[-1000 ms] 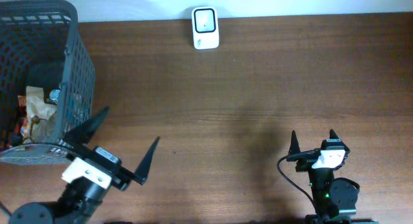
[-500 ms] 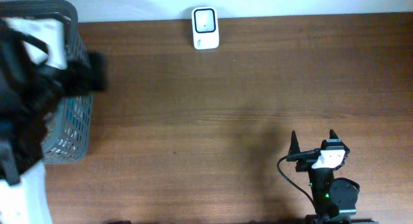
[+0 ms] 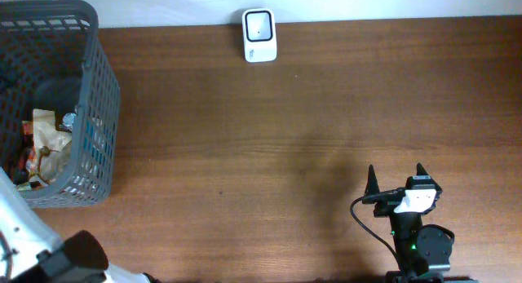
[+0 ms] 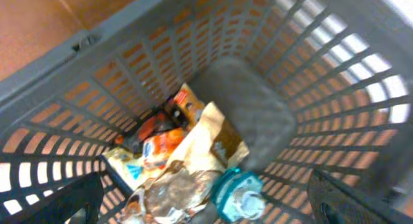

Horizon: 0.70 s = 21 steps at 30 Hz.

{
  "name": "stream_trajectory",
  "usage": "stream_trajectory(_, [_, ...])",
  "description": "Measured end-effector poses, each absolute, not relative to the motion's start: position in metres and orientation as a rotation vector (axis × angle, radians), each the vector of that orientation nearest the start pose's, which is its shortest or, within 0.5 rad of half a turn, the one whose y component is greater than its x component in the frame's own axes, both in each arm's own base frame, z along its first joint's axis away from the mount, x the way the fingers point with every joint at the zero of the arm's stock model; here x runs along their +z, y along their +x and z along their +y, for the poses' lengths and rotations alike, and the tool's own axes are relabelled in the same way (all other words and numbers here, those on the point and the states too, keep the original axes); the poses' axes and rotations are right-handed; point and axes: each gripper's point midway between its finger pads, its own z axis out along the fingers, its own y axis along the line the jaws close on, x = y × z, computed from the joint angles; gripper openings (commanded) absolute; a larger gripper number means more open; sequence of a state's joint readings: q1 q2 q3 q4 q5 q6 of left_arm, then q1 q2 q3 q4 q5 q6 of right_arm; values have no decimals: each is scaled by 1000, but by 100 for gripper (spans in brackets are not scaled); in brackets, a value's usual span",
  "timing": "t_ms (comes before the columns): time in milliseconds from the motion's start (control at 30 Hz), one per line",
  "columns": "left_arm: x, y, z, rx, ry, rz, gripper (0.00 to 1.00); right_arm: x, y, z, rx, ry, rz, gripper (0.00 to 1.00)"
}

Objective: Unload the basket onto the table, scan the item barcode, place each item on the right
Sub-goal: 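Reach the left gripper into the grey basket and grasp a beige pouch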

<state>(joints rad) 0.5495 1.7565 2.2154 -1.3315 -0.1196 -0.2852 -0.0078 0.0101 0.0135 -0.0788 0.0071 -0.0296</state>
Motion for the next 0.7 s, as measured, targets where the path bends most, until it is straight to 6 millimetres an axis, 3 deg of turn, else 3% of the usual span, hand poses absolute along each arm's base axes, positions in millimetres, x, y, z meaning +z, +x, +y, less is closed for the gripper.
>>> stream_trajectory(233, [261,355,257,341,-1160,2466,99,159,246,-3,-34,-13,1646,98])
stream_trajectory(433, [231,345,274,379,-1242,2541,86,159,246,-3,-35,-13,1646,98])
stream_trajectory(700, [155,341,271,343,-1299,2738,89,159,246,-3,-35,-13,1646,98])
